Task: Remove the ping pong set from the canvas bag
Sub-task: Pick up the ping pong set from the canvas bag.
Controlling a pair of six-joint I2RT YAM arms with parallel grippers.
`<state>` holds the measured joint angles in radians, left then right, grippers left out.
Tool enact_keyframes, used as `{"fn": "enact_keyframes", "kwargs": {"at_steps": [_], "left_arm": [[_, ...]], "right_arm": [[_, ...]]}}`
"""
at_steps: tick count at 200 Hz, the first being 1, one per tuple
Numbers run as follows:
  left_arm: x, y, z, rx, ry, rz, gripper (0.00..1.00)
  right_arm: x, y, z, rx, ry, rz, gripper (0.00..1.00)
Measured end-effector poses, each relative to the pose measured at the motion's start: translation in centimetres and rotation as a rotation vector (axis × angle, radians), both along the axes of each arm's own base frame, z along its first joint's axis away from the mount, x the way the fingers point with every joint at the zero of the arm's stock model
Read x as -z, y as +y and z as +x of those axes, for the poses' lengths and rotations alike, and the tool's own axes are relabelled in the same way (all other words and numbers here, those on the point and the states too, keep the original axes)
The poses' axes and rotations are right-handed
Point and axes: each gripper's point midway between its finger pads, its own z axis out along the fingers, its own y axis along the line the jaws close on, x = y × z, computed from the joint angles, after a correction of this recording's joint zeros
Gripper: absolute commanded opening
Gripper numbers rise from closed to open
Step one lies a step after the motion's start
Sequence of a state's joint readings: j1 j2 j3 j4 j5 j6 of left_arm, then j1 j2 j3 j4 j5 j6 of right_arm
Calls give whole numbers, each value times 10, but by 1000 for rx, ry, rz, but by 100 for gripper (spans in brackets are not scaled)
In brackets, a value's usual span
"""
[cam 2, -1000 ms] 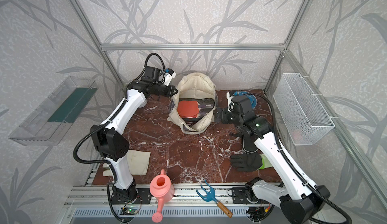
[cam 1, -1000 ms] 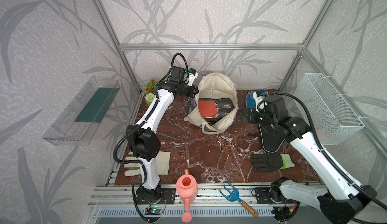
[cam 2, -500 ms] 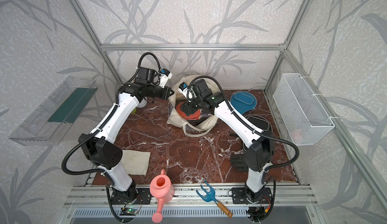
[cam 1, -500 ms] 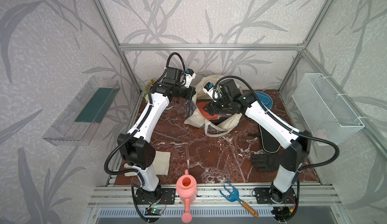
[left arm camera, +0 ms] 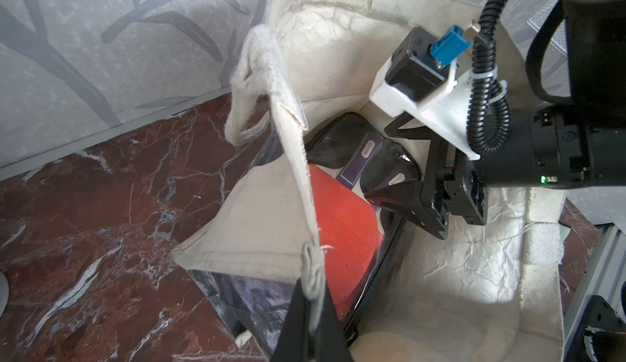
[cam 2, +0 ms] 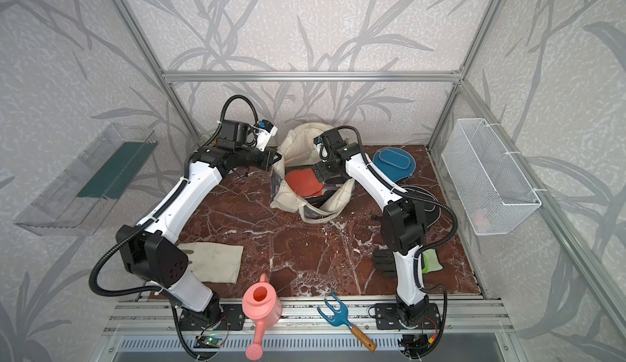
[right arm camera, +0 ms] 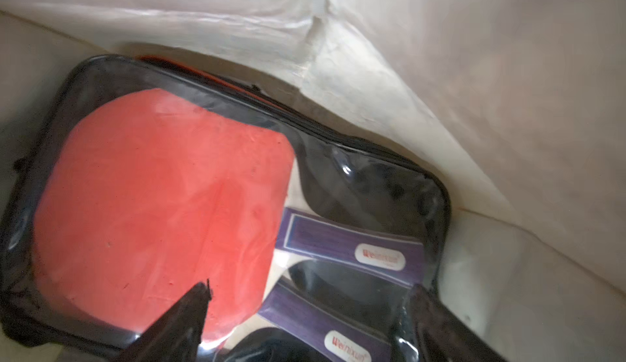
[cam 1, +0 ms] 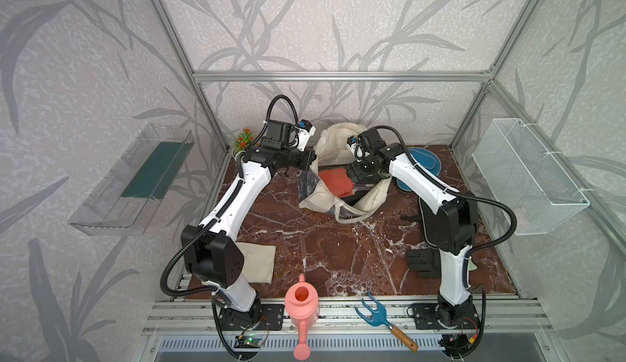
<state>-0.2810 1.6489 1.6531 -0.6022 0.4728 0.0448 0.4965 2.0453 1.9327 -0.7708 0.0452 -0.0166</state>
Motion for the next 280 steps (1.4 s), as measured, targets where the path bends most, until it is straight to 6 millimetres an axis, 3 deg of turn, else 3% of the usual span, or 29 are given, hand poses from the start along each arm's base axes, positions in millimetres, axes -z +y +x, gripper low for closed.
{"fn": "enact_keyframes", "kwargs": {"at_steps": [17, 56, 86, 140, 168, 178, 212, 249, 280], "left_arm": [[1, -3, 1, 7, -6, -12, 0], [0, -10, -1, 25, -8, -29, 0], [-1, -16, -2, 42, -15, -37, 0], [-3, -21, -2, 60, -24, -47, 0], [-3, -22, -2, 64, -23, -50, 0], [-2, -22, -1, 66, -22, -50, 0], [-1, -23, 0, 67, -24, -52, 0], [0, -22, 2, 63, -28, -48, 0], [3, -21, 4, 61, -41, -30, 0]], "right_arm": [[7, -16, 2, 93, -6, -35, 100], [44, -52, -10, 264, 36, -120, 99], [50, -65, -8, 368, 40, -107, 99], [76, -71, -2, 445, 218, 247, 99], [80, -61, -2, 438, 270, 389, 100], [81, -57, -2, 435, 280, 423, 93], [83, -60, 0, 455, 278, 487, 42], [70, -61, 1, 445, 235, 513, 0], [53, -58, -3, 422, 207, 520, 0]]}}
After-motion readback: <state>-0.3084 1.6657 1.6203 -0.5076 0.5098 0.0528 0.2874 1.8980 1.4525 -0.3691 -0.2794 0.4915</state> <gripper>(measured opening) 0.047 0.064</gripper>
